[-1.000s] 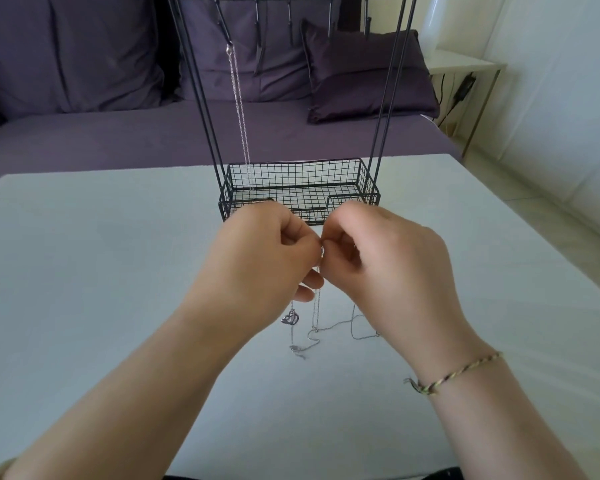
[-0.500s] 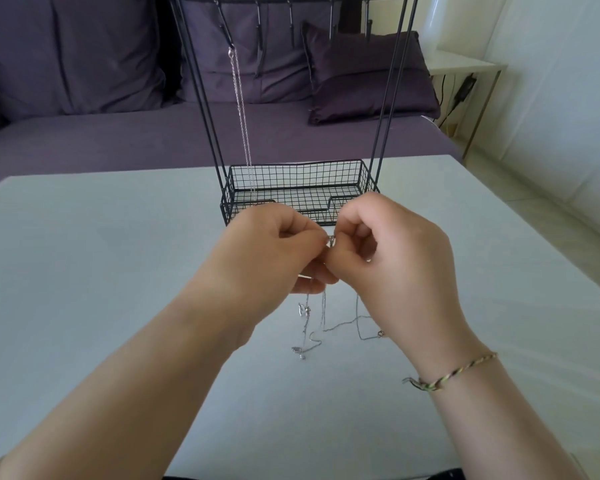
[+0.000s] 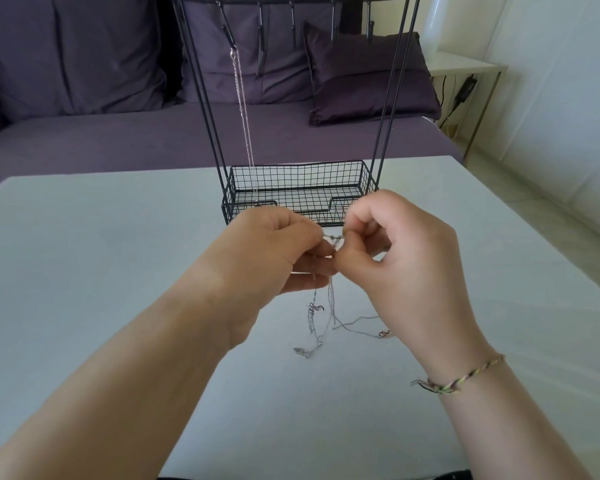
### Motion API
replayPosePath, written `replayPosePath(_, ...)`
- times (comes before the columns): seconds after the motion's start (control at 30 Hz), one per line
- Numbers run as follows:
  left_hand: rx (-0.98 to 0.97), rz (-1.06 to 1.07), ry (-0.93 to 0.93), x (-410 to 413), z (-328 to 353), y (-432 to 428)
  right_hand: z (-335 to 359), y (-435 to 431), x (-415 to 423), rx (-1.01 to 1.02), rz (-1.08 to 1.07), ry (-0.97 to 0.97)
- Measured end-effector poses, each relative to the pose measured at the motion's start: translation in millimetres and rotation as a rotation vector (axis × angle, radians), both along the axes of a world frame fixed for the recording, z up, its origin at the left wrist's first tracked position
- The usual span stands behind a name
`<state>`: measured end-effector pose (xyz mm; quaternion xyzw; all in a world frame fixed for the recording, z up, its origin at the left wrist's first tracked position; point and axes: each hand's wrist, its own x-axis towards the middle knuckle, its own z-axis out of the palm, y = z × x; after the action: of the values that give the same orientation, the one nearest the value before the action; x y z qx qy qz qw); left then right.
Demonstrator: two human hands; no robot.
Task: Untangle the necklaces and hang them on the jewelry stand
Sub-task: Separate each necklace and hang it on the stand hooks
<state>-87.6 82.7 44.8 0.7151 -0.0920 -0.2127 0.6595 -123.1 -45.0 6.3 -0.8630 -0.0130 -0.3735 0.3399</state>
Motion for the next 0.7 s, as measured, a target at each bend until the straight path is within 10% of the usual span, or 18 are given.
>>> replayPosePath(0.7,0.122,0.000,-0.223,0.8,-3.8,0.8,4.2,-4.2,0.2,0.417,0.204,0.134)
